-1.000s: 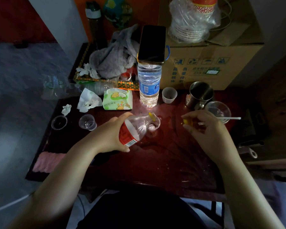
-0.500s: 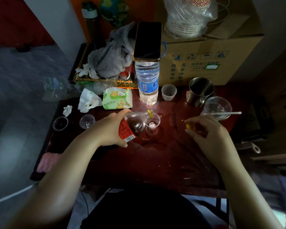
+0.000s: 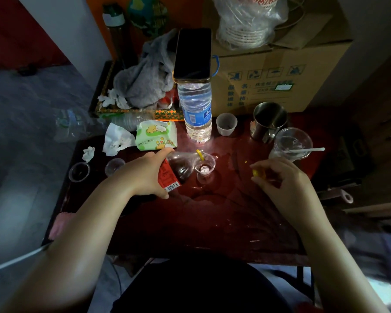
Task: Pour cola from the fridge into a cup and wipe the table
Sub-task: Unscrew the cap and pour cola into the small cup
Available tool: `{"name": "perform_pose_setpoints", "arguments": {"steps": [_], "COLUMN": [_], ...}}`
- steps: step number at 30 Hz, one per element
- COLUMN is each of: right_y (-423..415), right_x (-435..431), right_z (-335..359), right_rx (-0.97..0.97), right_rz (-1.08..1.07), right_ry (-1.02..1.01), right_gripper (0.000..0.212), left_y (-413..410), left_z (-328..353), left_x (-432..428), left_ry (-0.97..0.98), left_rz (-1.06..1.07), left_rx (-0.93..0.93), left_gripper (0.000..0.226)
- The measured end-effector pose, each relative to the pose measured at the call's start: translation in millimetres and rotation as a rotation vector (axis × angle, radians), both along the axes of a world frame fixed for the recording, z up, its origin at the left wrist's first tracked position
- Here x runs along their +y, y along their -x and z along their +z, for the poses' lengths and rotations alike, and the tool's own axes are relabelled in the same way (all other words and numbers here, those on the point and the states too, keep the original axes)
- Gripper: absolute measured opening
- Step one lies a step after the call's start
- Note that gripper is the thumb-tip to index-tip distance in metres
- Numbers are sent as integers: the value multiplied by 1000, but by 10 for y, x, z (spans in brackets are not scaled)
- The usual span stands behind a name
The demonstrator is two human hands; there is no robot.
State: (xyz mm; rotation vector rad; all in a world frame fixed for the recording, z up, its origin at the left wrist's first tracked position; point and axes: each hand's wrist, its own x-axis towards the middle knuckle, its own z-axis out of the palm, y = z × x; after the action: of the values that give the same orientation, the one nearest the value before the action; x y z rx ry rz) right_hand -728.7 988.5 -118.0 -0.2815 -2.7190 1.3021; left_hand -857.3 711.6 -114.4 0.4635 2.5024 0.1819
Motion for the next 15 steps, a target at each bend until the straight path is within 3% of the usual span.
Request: {"name": "perform_pose_setpoints", "arguments": {"steps": [15], "right_y": [-19], "right_x": [33], "right_z": [11], "right_rx": [0], "right_rz": [-8], "right_ry": [-3], "right_gripper": [24], "left_y": [31], "left_z": [0], "left_x": [30], "left_ry": [69], "left_rz": [-40], "left_rx": [6], "left_gripper": [120]}}
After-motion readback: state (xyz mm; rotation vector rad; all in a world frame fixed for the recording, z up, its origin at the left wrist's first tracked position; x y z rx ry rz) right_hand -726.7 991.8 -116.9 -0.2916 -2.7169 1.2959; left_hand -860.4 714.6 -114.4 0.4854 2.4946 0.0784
